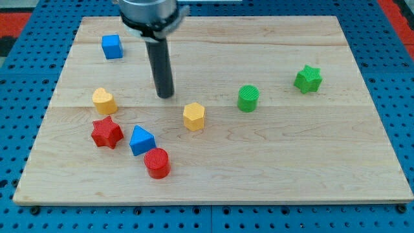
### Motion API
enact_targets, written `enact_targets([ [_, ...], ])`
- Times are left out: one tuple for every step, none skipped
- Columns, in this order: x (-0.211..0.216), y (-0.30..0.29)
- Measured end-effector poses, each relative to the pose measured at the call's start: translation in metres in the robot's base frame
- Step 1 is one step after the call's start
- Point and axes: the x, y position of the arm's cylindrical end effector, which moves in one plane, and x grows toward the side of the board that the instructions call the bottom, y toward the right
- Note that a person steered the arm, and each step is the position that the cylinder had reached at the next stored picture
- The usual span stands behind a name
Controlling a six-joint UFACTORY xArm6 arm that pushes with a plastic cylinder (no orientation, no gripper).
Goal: Push red circle up towards top
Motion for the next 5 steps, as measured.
enact_targets([
  [0.044, 0.000],
  [0.054, 0.027],
  [0.059, 0.045],
  [0.112, 0.073],
  [0.170, 0.013],
])
